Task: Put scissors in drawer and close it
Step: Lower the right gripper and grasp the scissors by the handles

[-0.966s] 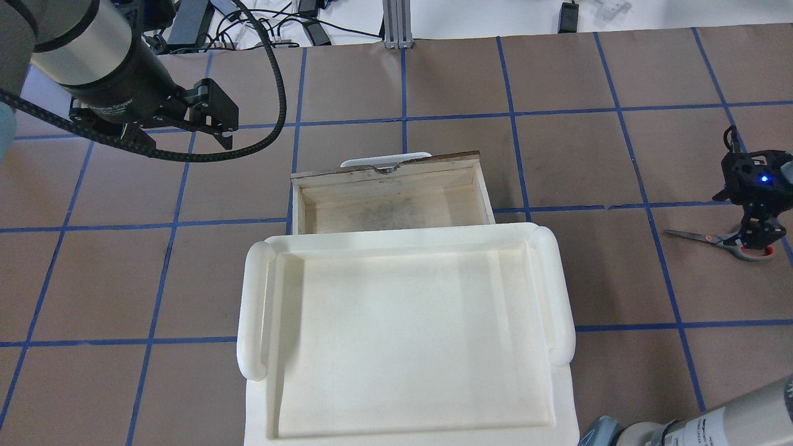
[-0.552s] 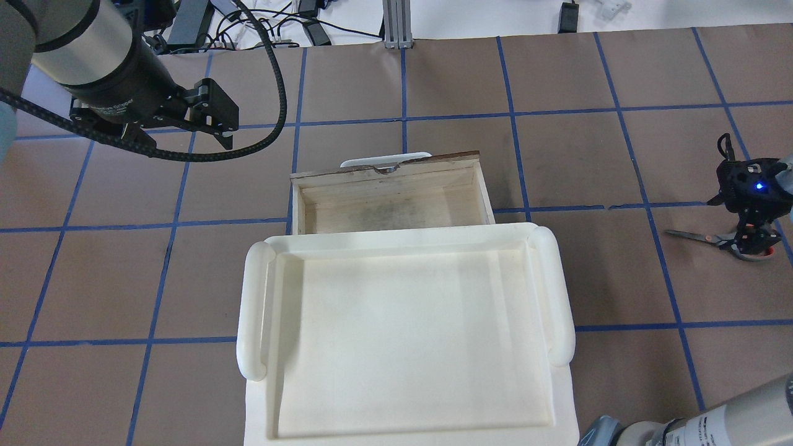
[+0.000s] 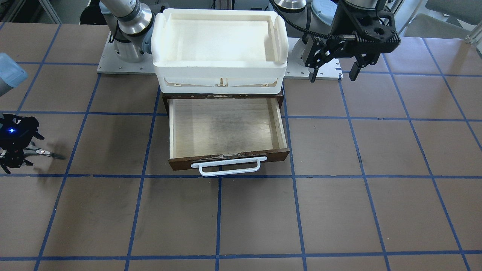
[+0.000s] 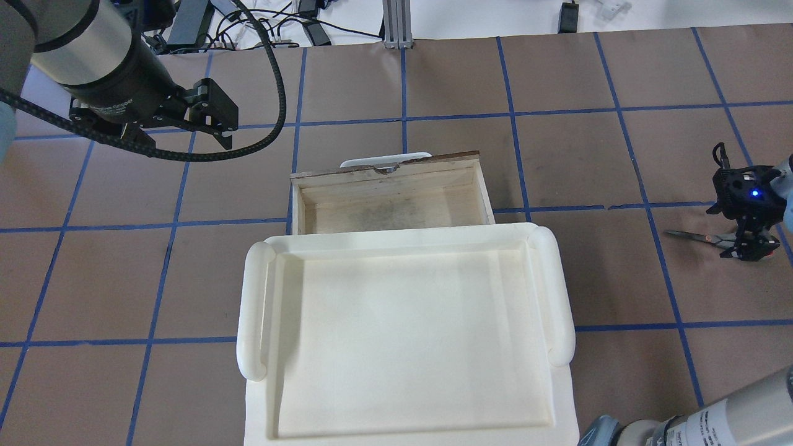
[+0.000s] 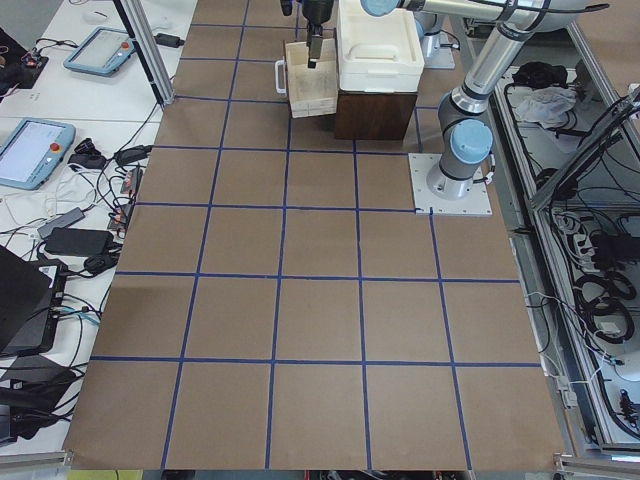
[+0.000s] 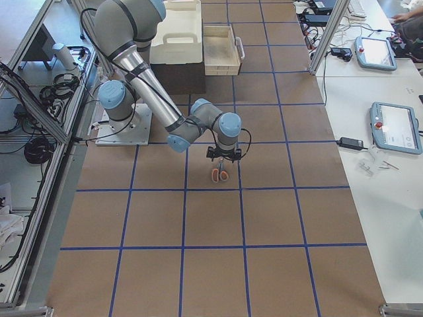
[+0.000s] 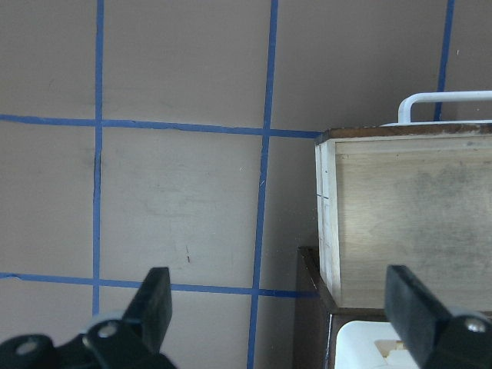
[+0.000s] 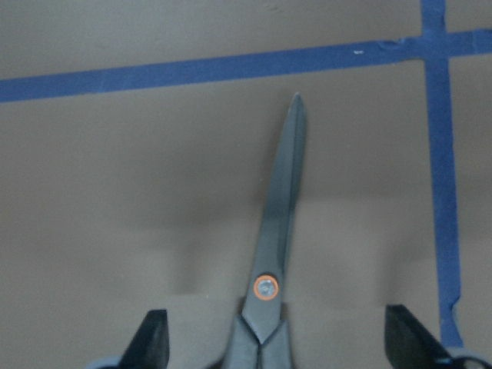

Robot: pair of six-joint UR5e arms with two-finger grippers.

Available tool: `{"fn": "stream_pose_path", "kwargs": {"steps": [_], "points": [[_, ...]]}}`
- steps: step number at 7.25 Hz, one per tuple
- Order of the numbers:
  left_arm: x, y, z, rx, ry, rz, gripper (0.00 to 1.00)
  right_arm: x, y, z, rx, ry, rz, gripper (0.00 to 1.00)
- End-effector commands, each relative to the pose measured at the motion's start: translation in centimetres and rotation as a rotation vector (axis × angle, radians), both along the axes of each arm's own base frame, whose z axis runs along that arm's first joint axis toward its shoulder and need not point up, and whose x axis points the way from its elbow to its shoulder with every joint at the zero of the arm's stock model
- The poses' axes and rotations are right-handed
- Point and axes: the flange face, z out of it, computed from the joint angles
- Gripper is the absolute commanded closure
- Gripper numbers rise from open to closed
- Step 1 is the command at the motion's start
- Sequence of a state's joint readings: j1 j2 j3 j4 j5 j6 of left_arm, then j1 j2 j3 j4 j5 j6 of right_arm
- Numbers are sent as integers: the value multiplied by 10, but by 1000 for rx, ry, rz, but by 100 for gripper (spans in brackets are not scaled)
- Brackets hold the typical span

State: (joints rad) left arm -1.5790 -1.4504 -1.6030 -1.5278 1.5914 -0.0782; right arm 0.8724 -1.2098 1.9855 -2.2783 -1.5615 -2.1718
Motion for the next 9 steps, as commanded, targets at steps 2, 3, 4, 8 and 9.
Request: {"fn": "stream_pose_path", "kwargs": {"steps": [2, 3, 4, 8, 9], "points": [[0, 0, 0, -1, 1, 2, 0, -4, 2, -1, 18, 27, -17, 0], [0, 0, 0, -1, 1, 1, 0, -10, 5, -2, 17, 23, -29, 1], [0, 0, 0, -1, 1, 0, 0, -12, 5, -9, 23, 9, -41, 2], [0, 0, 0, -1, -1, 1, 0, -13, 3, -11, 6, 9, -43, 73], [0, 0, 0, -1, 1, 0, 0, -15, 0, -7, -22, 36, -39, 85]]}}
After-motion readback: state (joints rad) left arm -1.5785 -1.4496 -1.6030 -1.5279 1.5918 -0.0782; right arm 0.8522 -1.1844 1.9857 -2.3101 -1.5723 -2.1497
